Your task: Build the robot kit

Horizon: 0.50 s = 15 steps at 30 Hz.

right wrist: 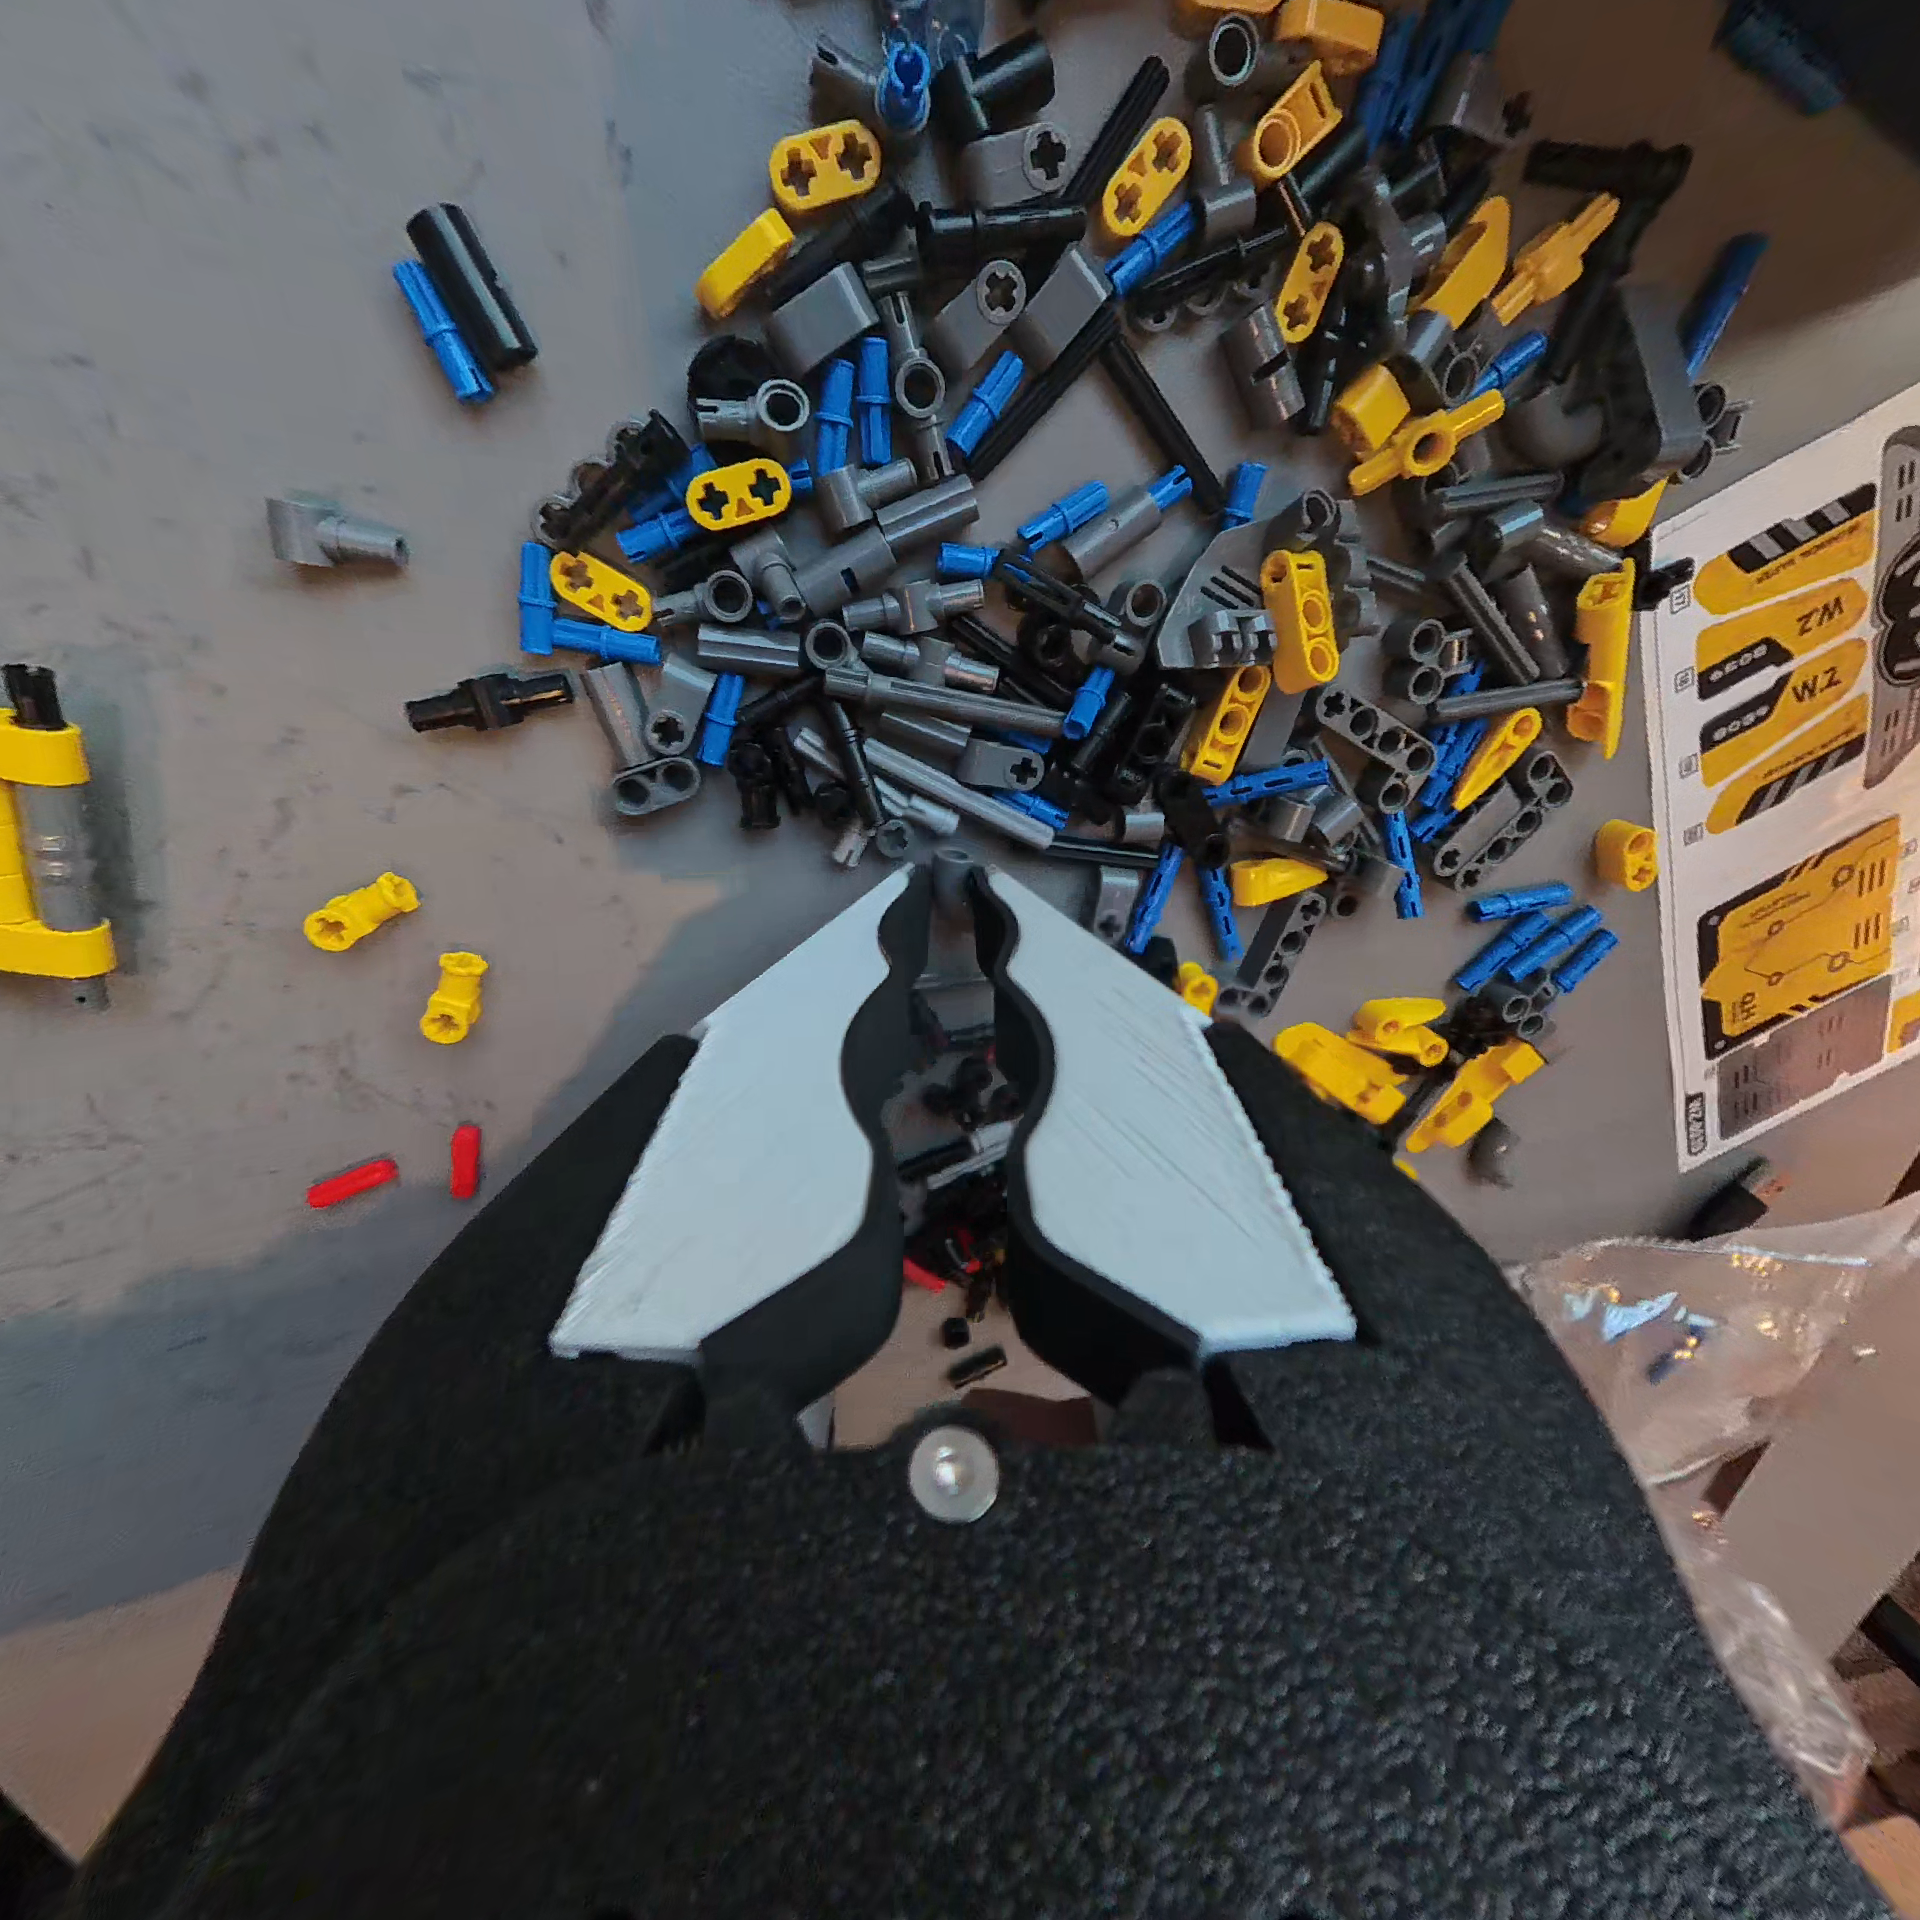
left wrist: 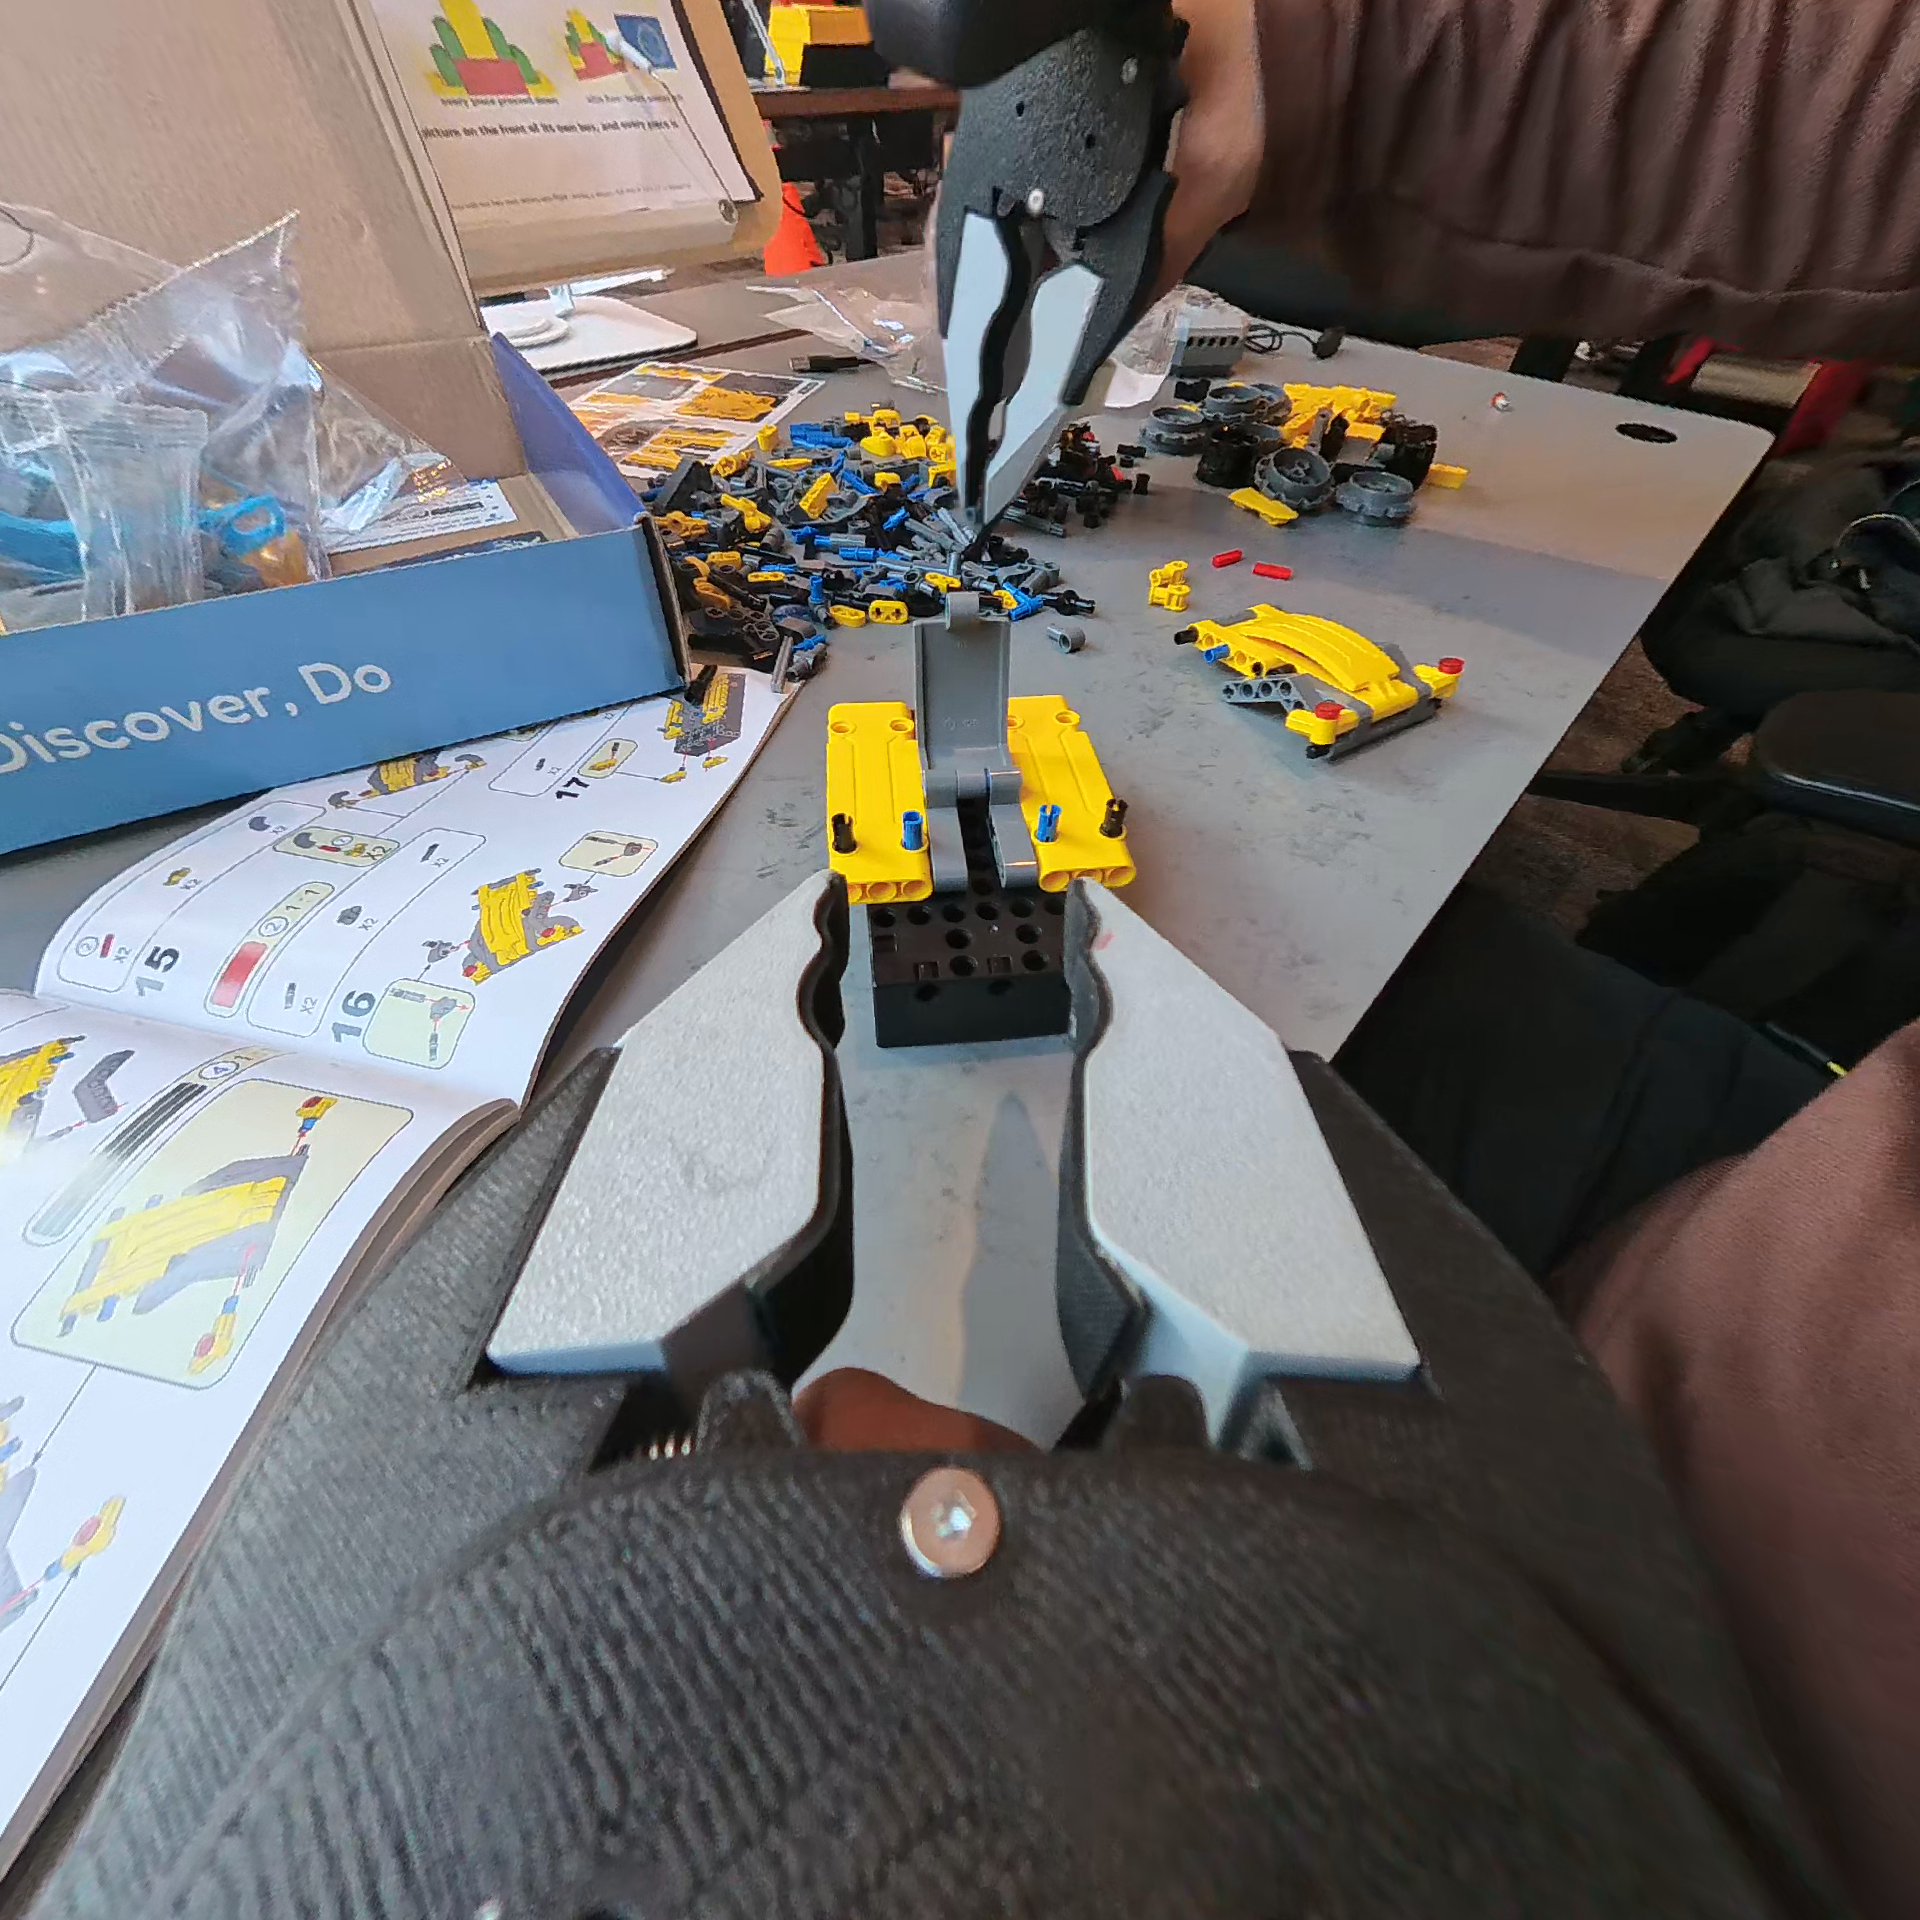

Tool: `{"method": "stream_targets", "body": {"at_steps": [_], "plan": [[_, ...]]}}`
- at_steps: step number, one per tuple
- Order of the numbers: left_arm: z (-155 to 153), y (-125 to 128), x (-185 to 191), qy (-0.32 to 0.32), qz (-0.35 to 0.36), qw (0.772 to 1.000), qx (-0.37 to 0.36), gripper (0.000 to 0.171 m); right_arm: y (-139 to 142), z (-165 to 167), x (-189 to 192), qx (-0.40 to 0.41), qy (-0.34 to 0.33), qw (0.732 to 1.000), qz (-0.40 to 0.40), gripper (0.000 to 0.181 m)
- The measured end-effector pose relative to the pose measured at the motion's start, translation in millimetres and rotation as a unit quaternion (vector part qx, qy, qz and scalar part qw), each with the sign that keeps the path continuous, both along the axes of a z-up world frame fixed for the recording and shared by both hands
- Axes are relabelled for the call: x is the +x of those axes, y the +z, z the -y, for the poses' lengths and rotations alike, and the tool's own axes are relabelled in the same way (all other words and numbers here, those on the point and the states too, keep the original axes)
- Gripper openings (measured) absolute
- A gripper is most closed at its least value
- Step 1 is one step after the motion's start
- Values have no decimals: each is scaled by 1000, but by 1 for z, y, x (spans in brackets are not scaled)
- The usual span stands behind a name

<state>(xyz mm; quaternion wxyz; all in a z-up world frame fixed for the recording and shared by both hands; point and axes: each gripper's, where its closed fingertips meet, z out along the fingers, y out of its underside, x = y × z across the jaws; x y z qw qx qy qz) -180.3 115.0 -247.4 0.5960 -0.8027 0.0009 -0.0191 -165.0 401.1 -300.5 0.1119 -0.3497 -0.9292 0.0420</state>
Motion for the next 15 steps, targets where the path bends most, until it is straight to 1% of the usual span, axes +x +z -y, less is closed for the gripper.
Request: {"method": "stream_targets", "body": {"at_steps": [2,6,11,15], "plan": [[0,0,0,1,-2,1000,0,40,7,2,10,-6,-13,1000,-8,8],[0,0,0,3,-9,1000,0,39,17,22,39,-37,-26,999,-25,8],[0,-1,0,5,-9,1000,-4,40,3,18,76,-12,-57,998,-17,9],[-1,-2,0,7,-12,1000,-8,40,-4,20,85,-23,-72,997,-26,10]]}}
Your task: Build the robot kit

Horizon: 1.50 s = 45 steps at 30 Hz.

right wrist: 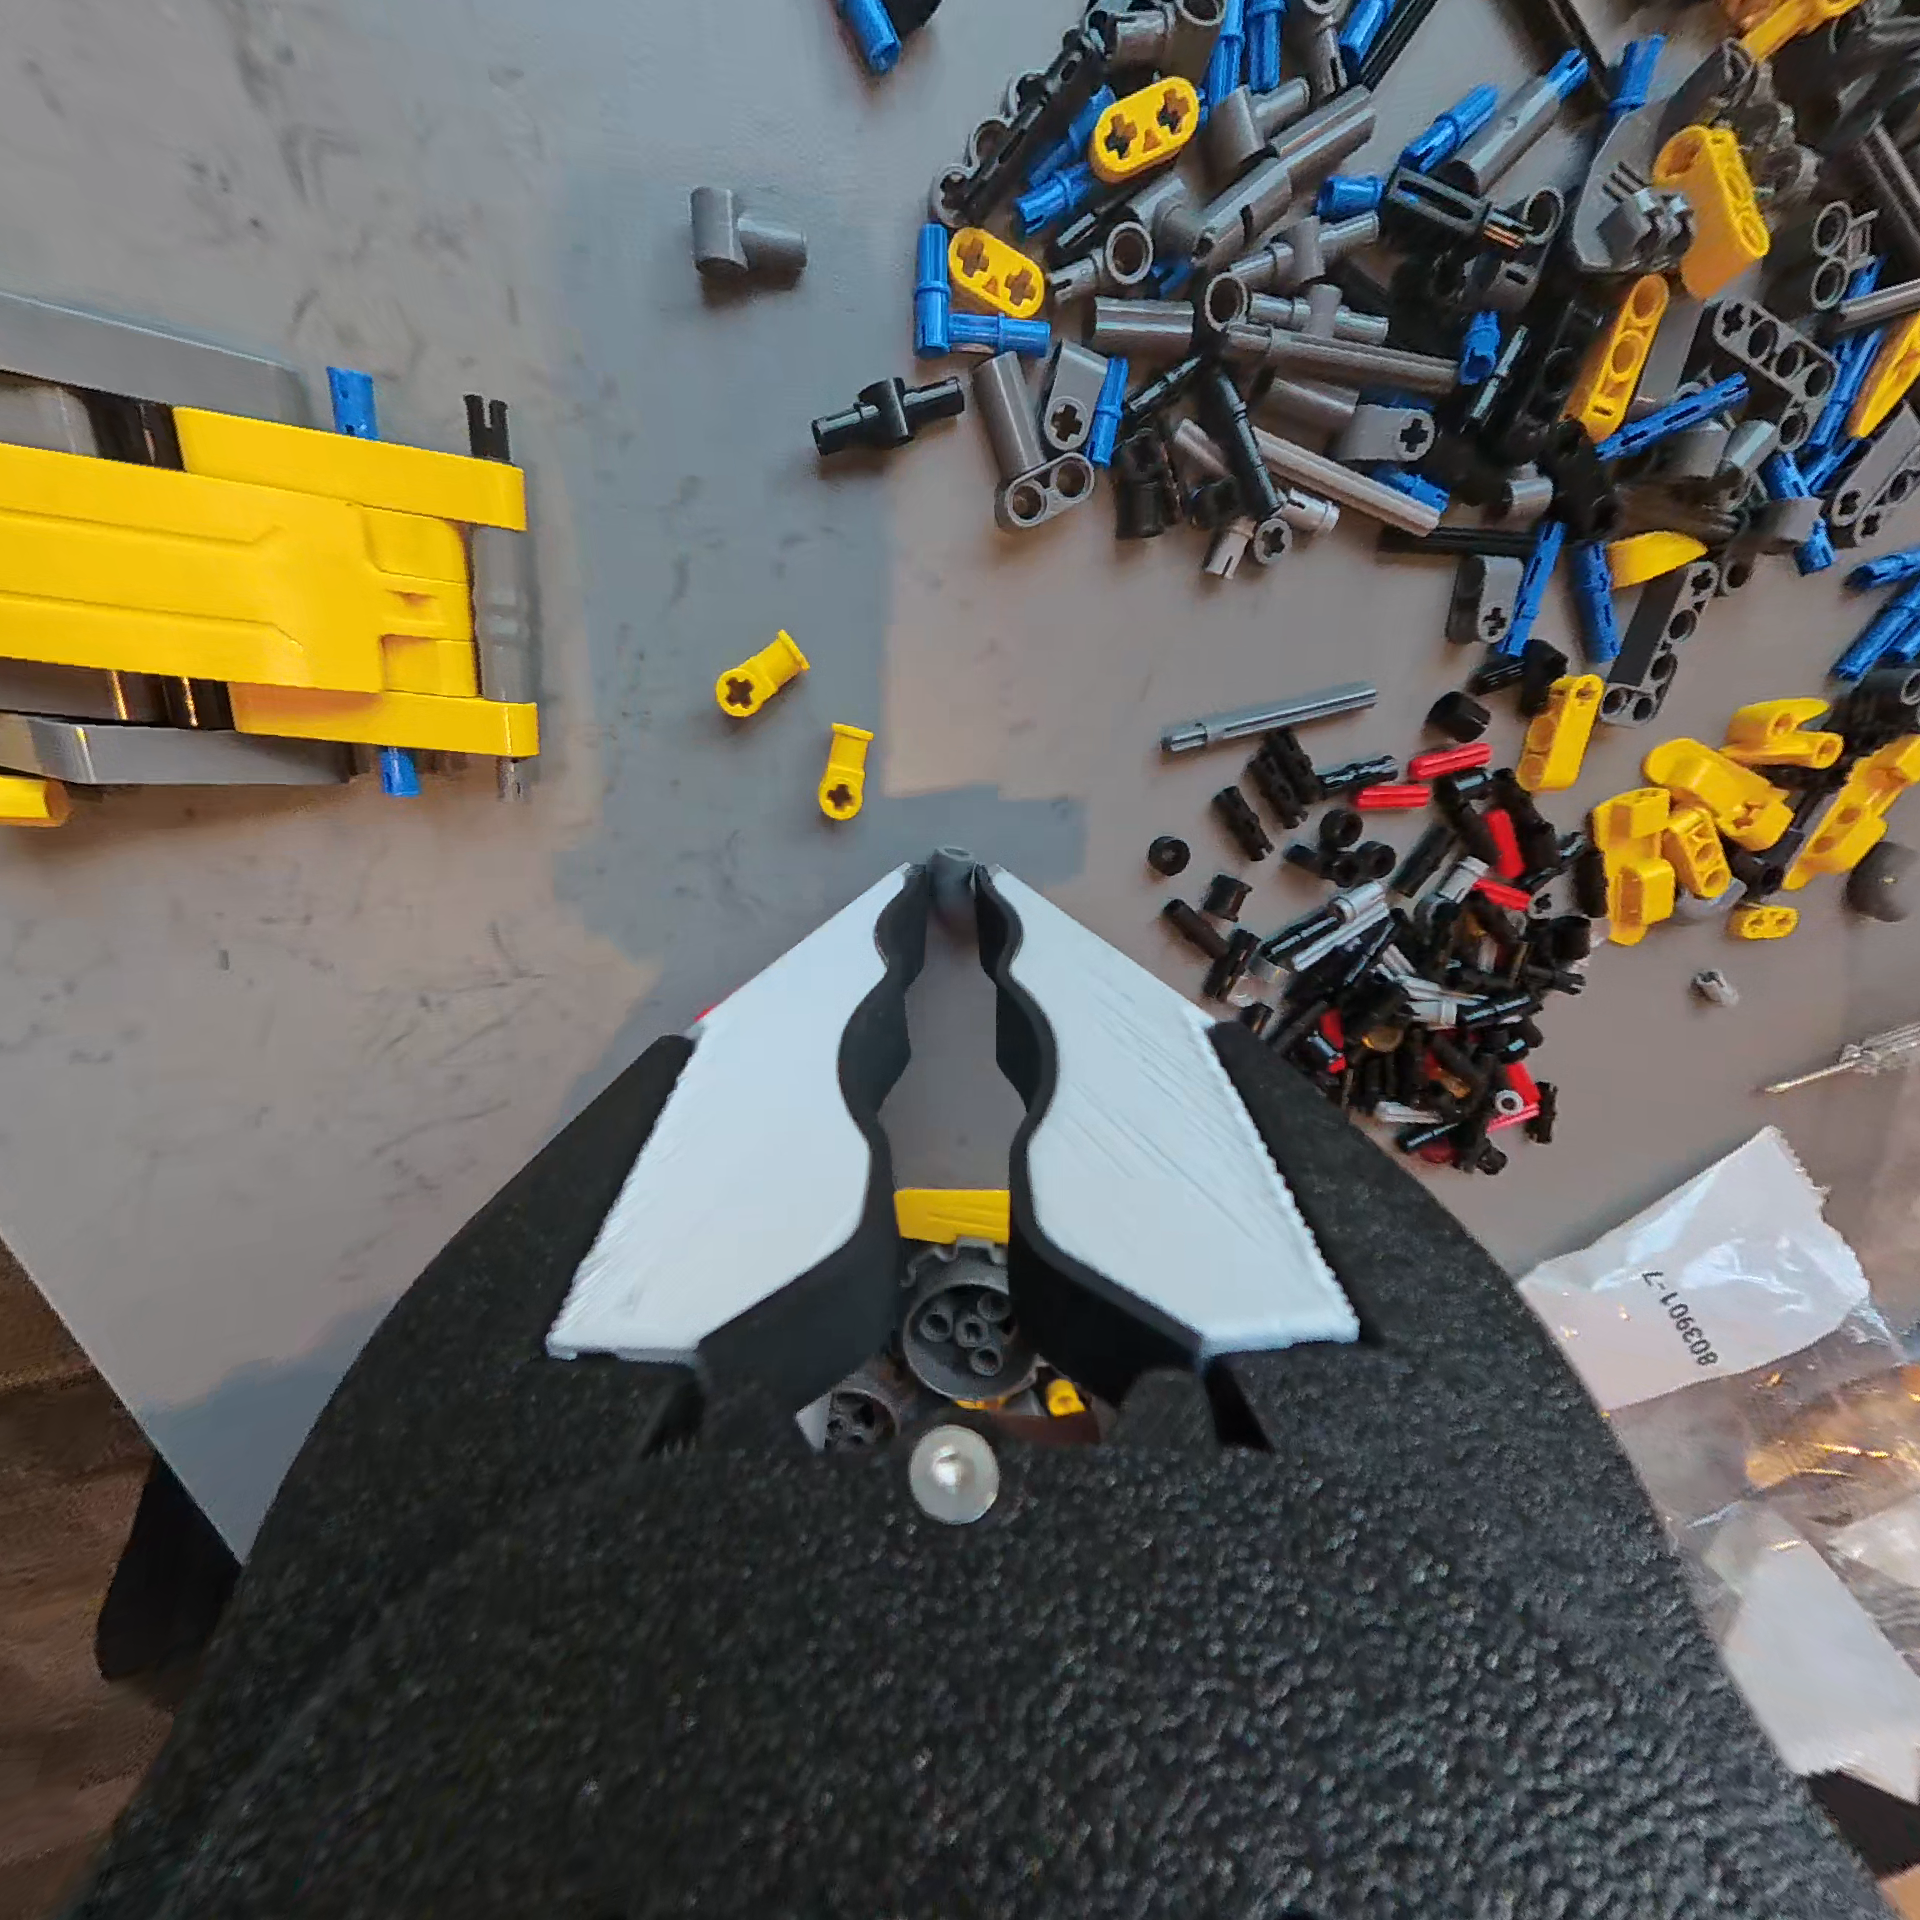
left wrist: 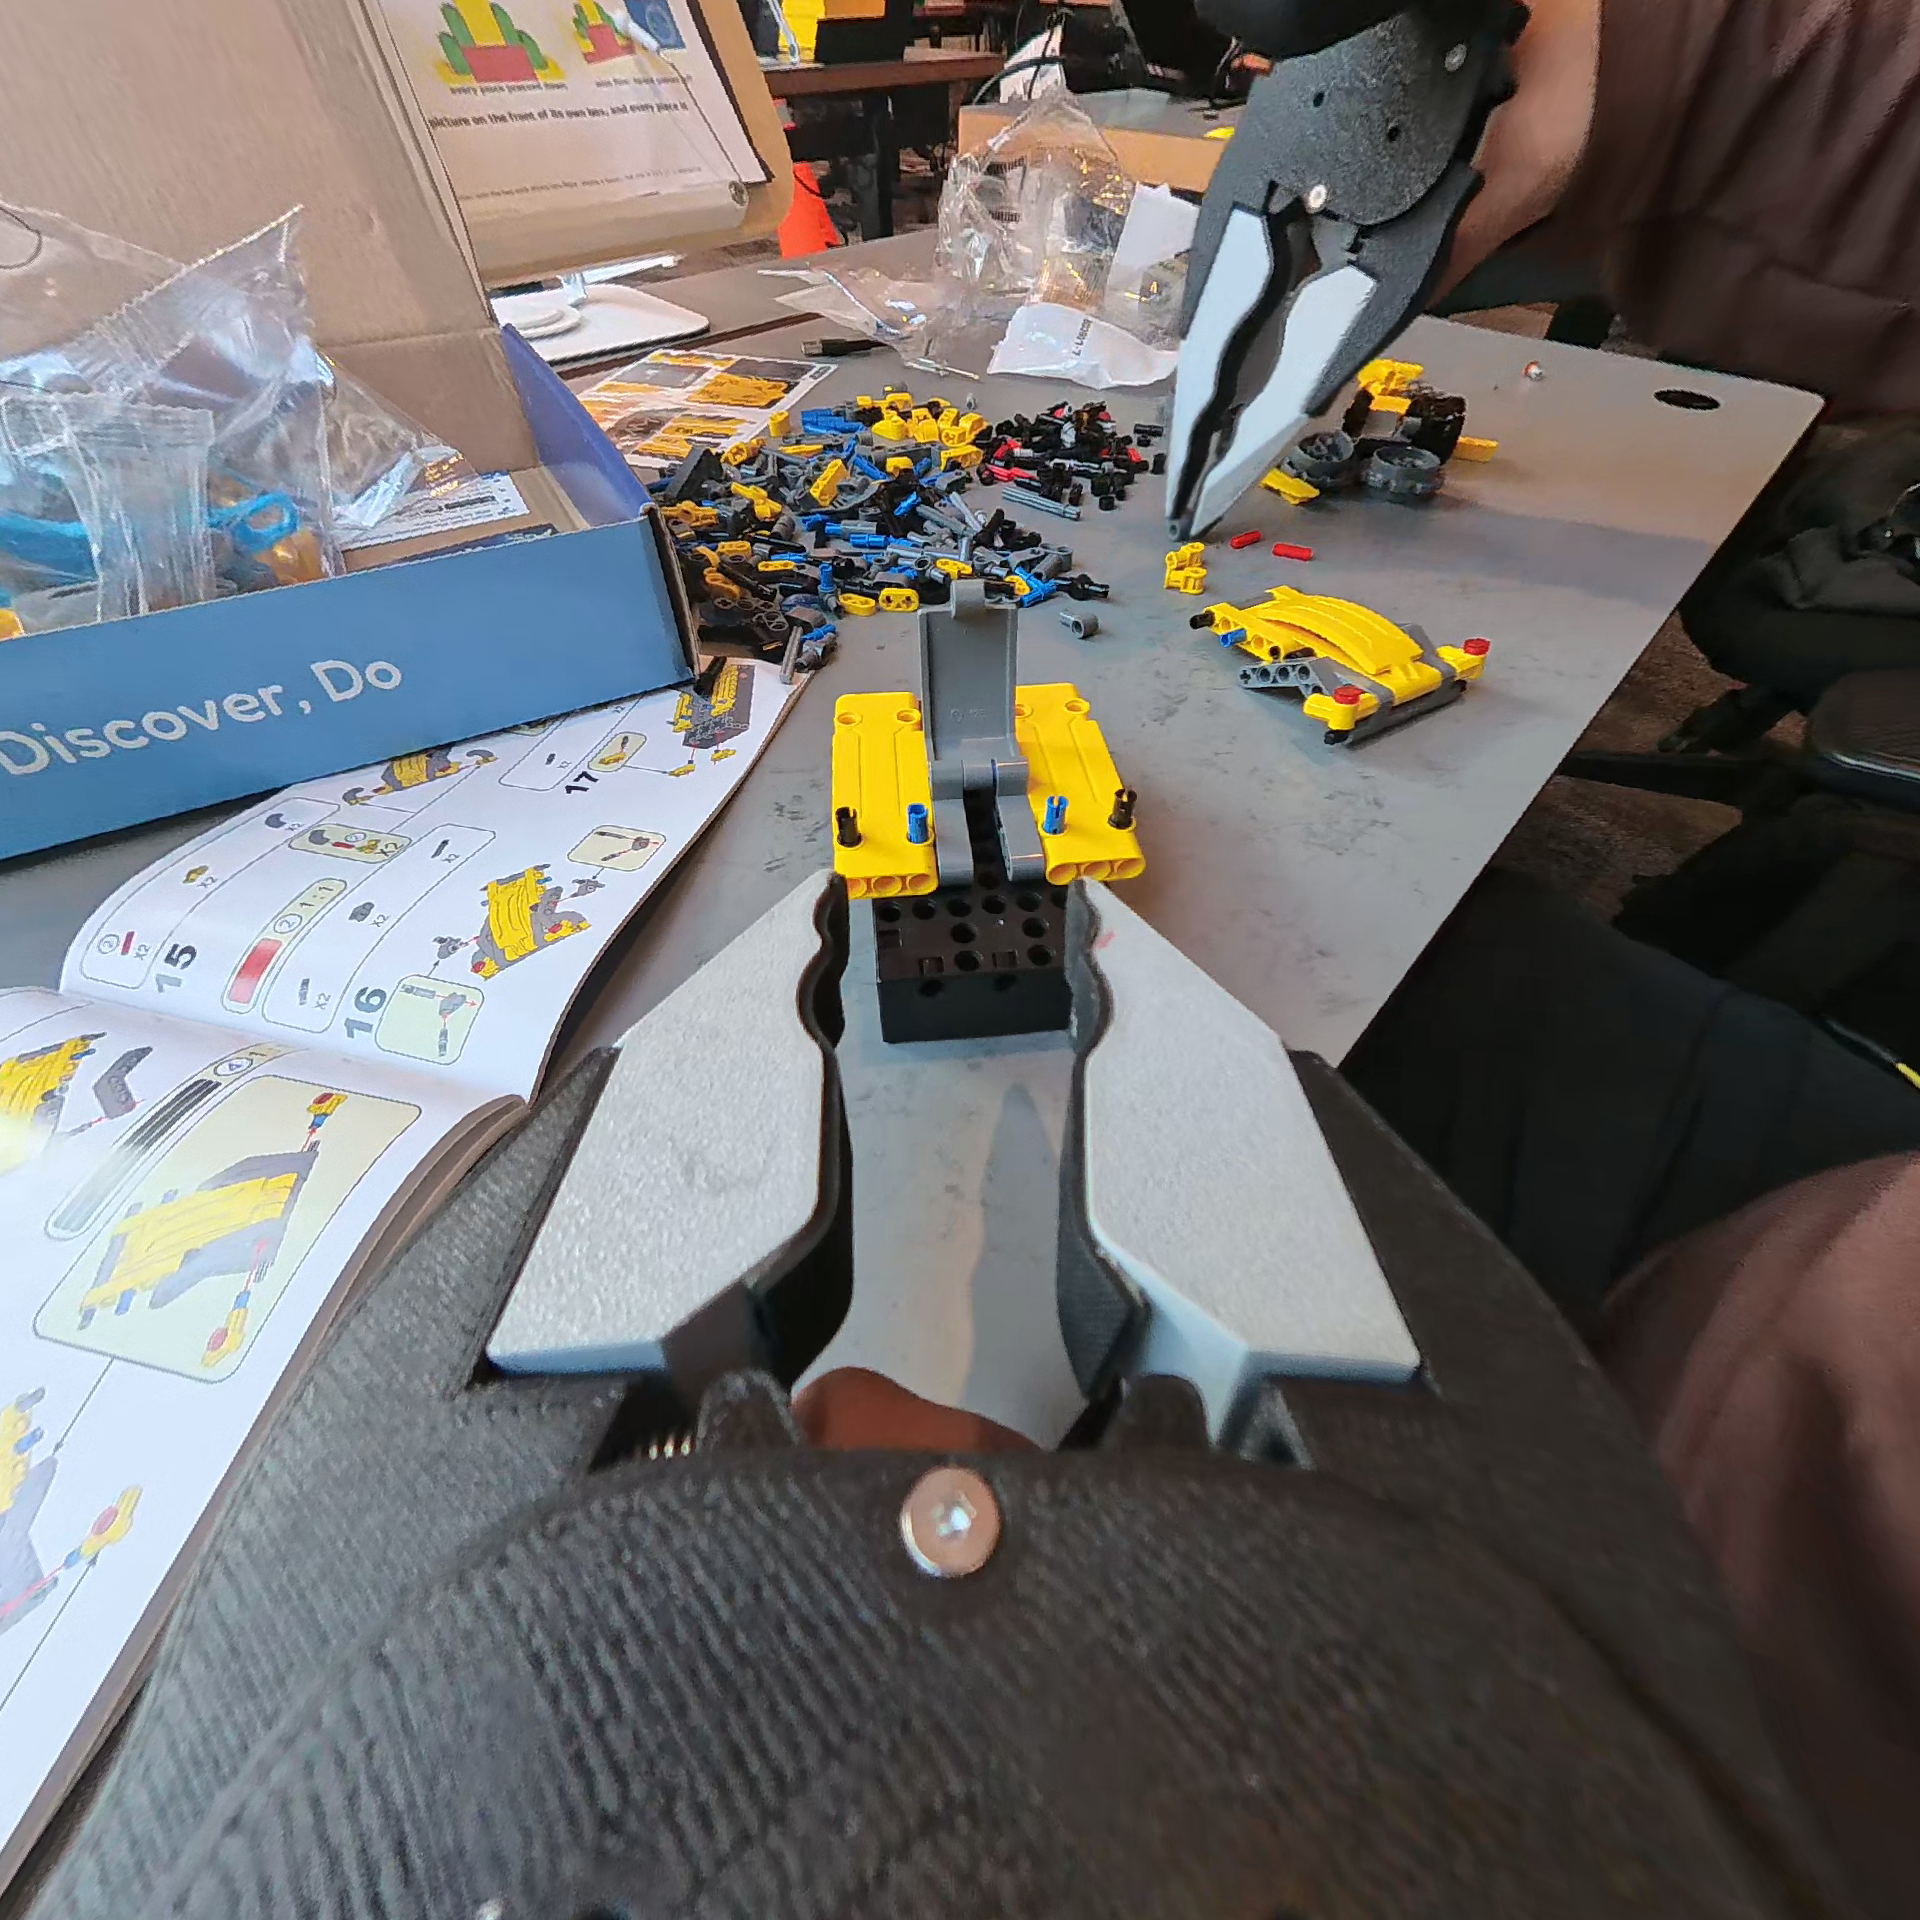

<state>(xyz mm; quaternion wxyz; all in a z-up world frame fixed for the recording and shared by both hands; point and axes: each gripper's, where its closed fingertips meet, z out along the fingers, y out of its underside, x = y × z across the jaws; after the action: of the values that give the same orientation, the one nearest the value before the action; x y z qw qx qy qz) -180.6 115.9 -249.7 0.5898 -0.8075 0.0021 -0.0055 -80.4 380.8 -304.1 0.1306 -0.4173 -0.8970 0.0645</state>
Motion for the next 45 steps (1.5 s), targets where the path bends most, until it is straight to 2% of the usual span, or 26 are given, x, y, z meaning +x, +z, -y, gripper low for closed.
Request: {"method": "stream_targets", "body": {"at_steps": [7,13,16,23,29,32,38,45], "plan": [[0,0,0,3,-8,1000,0,40,23,4,-3,-38,-26,997,-60,12],[1,0,1,0,-12,1000,2,39,54,4,-19,-68,-90,981,-156,12],[1,0,1,-1,-10,1000,3,39,65,-2,-30,-83,-150,962,-211,15],[1,1,1,-2,-7,1000,4,39,72,-14,-29,-133,-255,919,-271,15],[1,1,1,-3,-2,1000,3,39,94,-42,-18,-174,-346,860,-332,20],[0,0,1,-2,-1,1000,2,39,97,-35,-16,-212,-349,847,-342,21],[0,0,1,-2,0,1000,2,39,82,-25,-15,-178,-336,863,-332,21],[1,1,1,-3,-3,1000,4,39,90,-22,-18,-189,-335,855,-348,21]]}}
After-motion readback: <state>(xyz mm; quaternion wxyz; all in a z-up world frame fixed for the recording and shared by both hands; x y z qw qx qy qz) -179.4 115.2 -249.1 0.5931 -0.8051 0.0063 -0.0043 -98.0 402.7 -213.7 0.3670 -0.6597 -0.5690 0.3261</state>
